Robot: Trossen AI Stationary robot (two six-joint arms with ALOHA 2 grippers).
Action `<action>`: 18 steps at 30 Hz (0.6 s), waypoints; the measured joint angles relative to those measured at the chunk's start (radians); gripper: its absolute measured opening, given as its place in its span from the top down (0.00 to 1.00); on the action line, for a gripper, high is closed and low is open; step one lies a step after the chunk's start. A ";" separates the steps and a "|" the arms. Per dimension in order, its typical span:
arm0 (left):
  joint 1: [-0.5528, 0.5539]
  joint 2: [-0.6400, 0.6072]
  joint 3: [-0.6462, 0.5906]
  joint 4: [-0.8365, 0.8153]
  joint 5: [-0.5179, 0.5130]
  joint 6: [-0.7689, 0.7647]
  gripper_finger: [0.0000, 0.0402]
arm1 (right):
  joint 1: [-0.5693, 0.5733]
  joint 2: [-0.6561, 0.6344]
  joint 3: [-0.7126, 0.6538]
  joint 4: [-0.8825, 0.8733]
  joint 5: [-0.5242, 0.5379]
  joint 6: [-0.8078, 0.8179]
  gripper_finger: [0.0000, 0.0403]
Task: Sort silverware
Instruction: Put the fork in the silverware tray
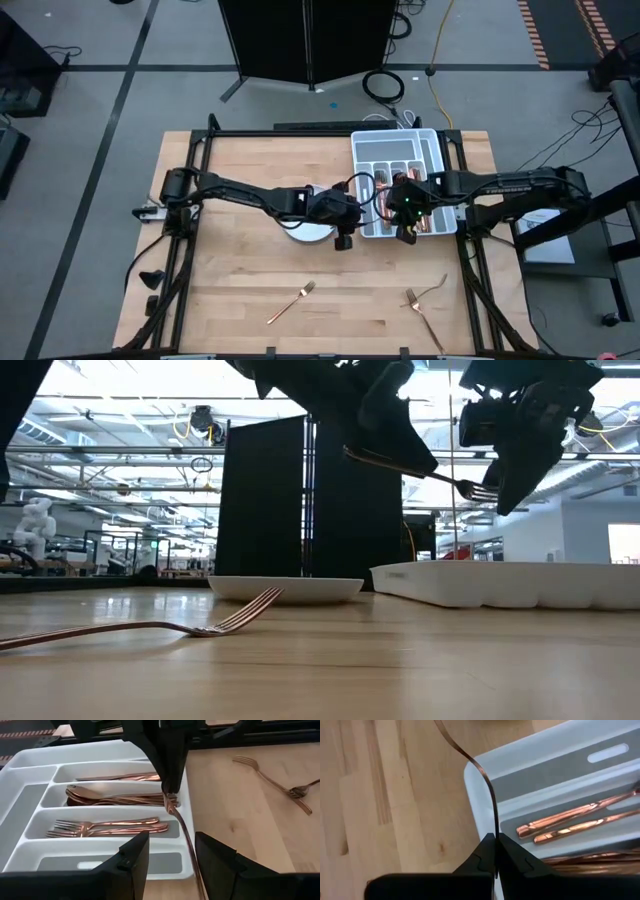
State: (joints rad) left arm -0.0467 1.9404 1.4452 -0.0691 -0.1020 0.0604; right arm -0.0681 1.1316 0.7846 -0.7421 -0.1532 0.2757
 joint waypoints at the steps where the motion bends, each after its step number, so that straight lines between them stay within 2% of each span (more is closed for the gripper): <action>1: 0.001 0.000 0.000 0.000 0.002 -0.001 0.62 | 0.000 0.000 0.003 -0.005 0.000 0.000 1.00; 13: 0.001 0.001 0.000 -0.054 0.023 -0.001 0.62 | 0.000 0.000 0.005 0.022 0.000 0.004 1.00; 18: 0.001 0.001 0.000 -0.054 0.027 -0.001 0.68 | 0.000 0.000 0.005 0.030 0.004 0.010 1.00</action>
State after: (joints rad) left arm -0.0460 1.9411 1.4452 -0.1230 -0.0749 0.0589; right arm -0.0681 1.1316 0.7898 -0.7126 -0.1488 0.2861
